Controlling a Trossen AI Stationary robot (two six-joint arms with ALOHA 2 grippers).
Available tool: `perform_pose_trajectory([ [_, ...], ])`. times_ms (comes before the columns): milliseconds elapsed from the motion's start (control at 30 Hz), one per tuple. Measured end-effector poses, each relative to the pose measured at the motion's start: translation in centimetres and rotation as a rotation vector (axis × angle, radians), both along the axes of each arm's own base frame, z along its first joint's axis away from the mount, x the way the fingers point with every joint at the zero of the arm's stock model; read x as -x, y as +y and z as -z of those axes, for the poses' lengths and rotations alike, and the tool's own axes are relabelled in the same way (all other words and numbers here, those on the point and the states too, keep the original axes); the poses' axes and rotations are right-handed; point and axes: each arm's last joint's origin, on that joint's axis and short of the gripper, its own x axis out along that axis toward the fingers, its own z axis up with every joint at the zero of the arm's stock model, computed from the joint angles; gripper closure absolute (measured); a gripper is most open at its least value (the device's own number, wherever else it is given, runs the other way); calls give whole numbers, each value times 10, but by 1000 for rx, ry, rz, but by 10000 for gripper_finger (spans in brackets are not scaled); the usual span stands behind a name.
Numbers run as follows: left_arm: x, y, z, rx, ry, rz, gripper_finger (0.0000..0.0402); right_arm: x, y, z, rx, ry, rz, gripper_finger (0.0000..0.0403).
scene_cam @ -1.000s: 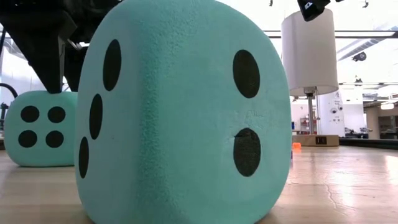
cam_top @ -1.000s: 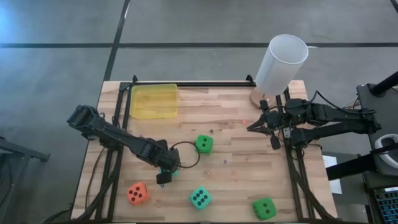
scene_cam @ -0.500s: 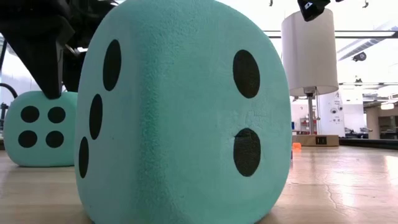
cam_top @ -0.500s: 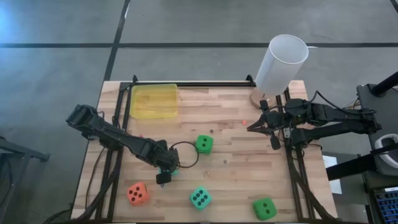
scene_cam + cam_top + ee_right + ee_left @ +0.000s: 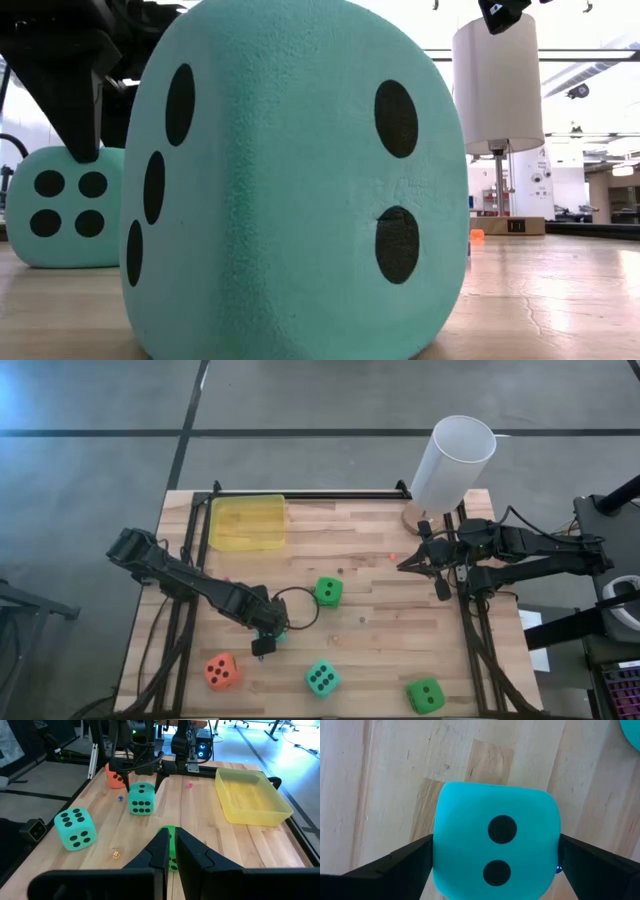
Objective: Pick & Place Dice
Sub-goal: Put the top blue large die into the yellow container
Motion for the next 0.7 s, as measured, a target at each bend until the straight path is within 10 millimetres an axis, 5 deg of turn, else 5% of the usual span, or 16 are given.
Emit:
perform_pose_trajectory([
  [700,2,1,-2,5,3,5,18,0,0,0,0,0,0,374],
])
